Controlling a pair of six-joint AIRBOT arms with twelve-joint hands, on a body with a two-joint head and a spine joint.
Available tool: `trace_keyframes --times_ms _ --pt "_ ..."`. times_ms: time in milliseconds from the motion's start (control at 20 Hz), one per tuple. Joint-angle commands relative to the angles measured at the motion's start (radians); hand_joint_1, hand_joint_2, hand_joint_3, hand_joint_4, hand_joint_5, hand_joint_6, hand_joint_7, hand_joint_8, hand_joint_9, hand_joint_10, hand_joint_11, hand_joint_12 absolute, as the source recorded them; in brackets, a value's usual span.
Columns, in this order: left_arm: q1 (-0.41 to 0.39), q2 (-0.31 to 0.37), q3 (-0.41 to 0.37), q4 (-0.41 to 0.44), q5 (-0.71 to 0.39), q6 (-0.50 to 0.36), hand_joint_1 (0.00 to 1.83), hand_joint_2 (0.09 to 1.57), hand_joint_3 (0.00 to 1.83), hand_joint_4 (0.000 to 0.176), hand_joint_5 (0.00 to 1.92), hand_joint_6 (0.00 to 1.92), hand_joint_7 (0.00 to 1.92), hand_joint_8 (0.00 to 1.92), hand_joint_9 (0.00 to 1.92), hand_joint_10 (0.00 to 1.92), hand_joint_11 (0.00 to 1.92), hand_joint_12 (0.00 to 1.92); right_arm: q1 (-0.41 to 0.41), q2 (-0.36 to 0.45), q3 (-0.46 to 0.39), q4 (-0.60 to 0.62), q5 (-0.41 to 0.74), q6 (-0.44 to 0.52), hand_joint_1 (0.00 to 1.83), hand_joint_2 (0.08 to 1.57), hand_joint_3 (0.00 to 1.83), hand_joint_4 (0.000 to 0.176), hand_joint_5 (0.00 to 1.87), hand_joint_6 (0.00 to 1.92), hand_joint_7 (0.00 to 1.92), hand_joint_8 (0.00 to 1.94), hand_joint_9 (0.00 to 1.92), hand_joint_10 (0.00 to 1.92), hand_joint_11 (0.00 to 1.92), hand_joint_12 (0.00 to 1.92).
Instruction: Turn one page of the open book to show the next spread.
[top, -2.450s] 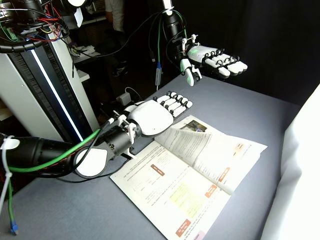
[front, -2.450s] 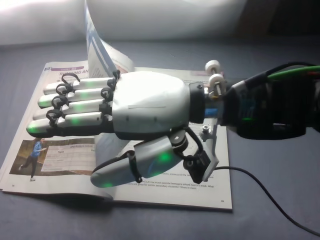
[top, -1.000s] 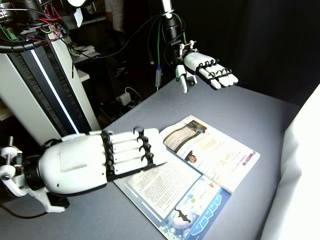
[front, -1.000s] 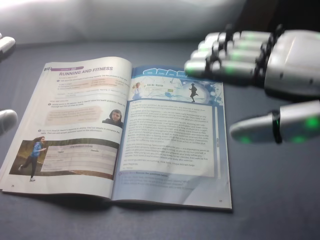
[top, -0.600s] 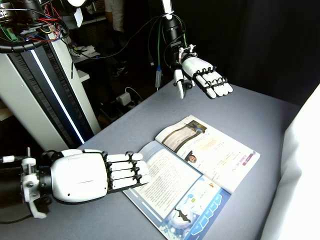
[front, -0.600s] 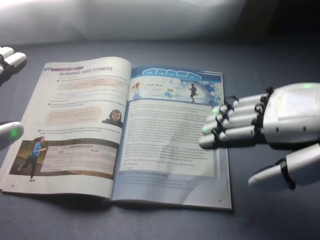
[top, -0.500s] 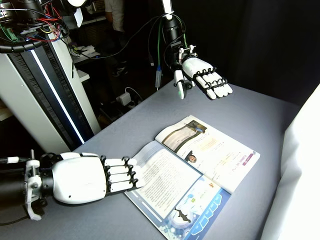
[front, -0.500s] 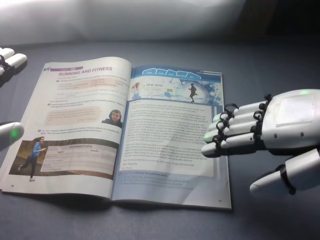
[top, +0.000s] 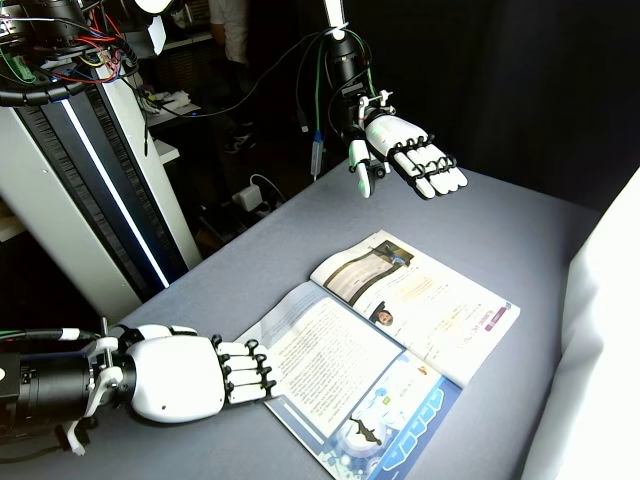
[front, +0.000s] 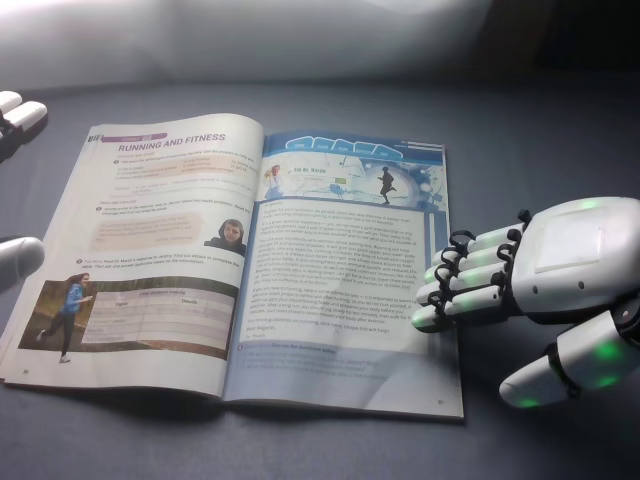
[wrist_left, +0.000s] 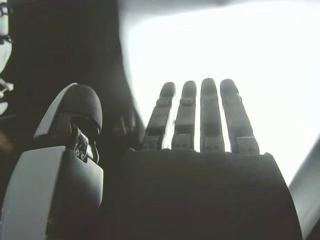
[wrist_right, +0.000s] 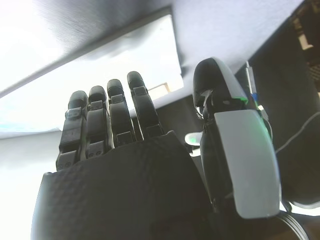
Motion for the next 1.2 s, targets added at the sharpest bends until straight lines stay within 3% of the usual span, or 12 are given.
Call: trace_keyframes --times_ms 0,400,500,700,1100,1150 --pt "-0.008 0.003 0.005 -0.019 -0.138 -0.005 0.01 1.41 0.01 0.000 0.00 0.00 0.00 0.00 0.00 0.00 0.00 0.00 0.003 -0.003 0.003 0.030 0.013 0.010 0.00 1.29 0.00 0.000 0.06 0.00 0.00 0.00 0.00 0.00 0.00 0.00" --pt "-0.005 0.010 0.000 -0.032 -0.172 -0.003 0.01 1.40 0.00 0.000 0.00 0.00 0.00 0.00 0.00 0.00 0.00 0.00 -0.003 -0.104 0.064 -0.075 0.033 0.085 0.00 1.29 0.00 0.000 0.08 0.00 0.00 0.00 0.00 0.00 0.00 0.00" --pt "-0.005 0.011 -0.002 -0.032 -0.179 -0.002 0.00 1.40 0.00 0.011 0.00 0.00 0.00 0.00 0.00 0.00 0.00 0.00 -0.003 -0.116 0.078 -0.082 0.039 0.086 0.00 1.27 0.00 0.000 0.01 0.00 0.00 0.00 0.00 0.00 0.00 0.00" --pt "-0.002 0.015 -0.005 -0.040 -0.196 0.000 0.00 1.40 0.00 0.016 0.00 0.00 0.00 0.00 0.00 0.00 0.00 0.00 0.031 -0.131 0.101 -0.075 0.044 0.076 0.00 1.26 0.00 0.000 0.00 0.00 0.00 0.00 0.00 0.00 0.00 0.00" --pt "0.003 0.019 -0.010 -0.052 -0.218 0.004 0.00 1.39 0.00 0.036 0.00 0.00 0.00 0.00 0.00 0.00 0.00 0.00 0.053 -0.256 0.179 0.130 0.056 -0.116 0.00 1.30 0.01 0.000 0.05 0.02 0.00 0.00 0.00 0.00 0.00 0.00" --pt "0.003 0.020 -0.011 -0.055 -0.222 0.005 0.00 1.39 0.00 0.022 0.00 0.00 0.00 0.00 0.00 0.00 0.00 0.00 0.059 -0.273 0.190 0.170 0.062 -0.150 0.00 1.28 0.00 0.000 0.03 0.01 0.00 0.00 0.00 0.00 0.00 0.00"
